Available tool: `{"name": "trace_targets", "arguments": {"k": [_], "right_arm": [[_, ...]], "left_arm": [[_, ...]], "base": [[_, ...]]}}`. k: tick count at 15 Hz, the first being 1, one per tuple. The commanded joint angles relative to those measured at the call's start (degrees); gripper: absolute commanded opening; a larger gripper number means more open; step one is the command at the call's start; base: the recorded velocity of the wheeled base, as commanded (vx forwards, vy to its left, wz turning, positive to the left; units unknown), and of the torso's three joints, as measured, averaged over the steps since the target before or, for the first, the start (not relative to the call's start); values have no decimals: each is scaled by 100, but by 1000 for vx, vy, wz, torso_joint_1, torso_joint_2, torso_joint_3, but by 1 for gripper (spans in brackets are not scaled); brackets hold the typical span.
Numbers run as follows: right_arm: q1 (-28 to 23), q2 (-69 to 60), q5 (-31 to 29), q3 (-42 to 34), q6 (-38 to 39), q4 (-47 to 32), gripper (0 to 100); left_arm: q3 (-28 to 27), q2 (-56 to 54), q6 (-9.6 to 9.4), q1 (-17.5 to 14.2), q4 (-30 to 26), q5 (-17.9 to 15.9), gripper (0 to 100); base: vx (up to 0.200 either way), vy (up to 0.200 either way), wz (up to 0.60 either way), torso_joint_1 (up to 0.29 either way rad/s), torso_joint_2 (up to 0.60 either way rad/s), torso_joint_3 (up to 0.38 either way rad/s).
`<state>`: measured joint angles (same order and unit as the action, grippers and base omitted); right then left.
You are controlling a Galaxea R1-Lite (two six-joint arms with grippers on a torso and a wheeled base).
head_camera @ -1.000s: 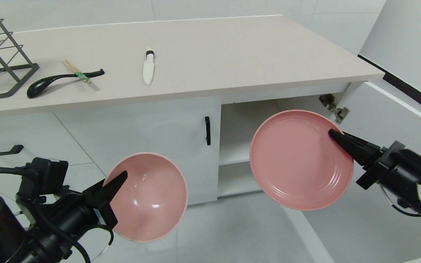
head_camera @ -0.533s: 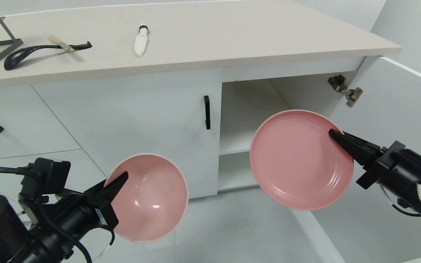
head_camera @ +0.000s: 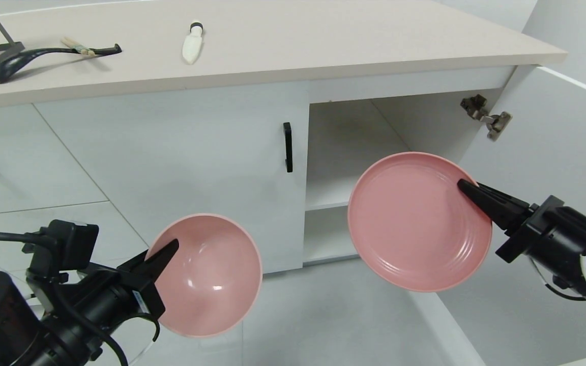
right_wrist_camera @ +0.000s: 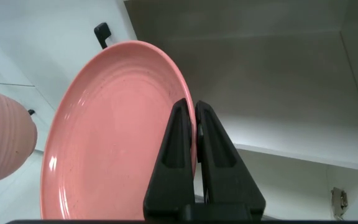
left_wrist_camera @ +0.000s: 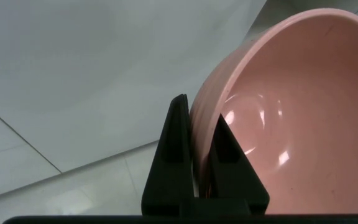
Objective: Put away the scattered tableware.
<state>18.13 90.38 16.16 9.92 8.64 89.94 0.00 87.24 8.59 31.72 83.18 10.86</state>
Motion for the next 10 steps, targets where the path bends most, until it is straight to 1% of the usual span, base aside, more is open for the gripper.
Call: {"name": "trace_targets", "arguments": {"k": [1,2,3,5,6,7,10], "right_arm": [[-2,-3,1,-8,-3,6,0],[-2,-3,1,-8,-3,6,0],[-2,-3,1,-8,-3,6,0],[7,6,1,-8,6,6,0],[7,6,1,-8,6,6,0],[7,6,1,-8,-3,6,0],[-2,6,1,-8,-3,6,0]], "left_arm": [[0,4,2,1,-3,4,0],[0,13,2,1,6,4,0],[0,4,2,1,-3,4,0],[0,13,2,1,6,4,0],[0,13,2,1,-3,4,0],[0,13,2,1,6,4,0],[0,39,2,1,-3,4,0]], "base": [[0,0,0,0,0,0],[0,0,0,-320,36,-276],[0,0,0,-564,36,-481],[0,0,0,-733,14,-371],[0,0,0,-491,-2,-246],[0,0,0,-232,-7,-217],[0,0,0,-1,5,-139]]}}
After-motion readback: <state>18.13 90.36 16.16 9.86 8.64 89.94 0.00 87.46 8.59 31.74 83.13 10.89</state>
